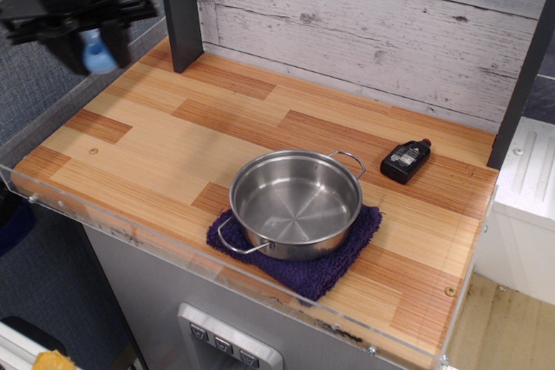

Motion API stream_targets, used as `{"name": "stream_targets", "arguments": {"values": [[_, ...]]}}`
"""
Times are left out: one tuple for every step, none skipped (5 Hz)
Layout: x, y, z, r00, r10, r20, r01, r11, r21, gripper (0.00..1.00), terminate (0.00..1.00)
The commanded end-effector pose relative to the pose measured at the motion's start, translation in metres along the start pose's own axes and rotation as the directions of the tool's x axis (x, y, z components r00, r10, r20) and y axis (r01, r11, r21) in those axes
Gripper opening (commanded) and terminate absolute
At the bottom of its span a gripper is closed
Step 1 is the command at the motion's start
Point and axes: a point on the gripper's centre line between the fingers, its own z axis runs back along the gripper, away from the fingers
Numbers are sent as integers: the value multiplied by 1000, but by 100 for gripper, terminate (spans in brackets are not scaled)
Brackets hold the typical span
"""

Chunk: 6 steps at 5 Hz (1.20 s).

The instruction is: Move the blue spoon to the front corner that's empty.

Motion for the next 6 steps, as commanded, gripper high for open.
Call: {"name": "stream_targets", "arguments": {"values": [[-9, 25, -19, 997, 54, 48, -56, 998, 42, 0, 0], [-14, 24, -30, 998, 43, 36, -45, 998, 53, 0, 0], [-17, 19, -44, 999, 36, 25, -37, 998, 58, 0, 0], [-19, 19, -56, 1000, 29, 9, -30, 996, 80, 0, 0], [-20, 18, -67, 1000, 25, 3, -25, 996, 83, 0, 0], [-27, 19, -76, 999, 28, -18, -27, 996, 82, 0, 0]]}}
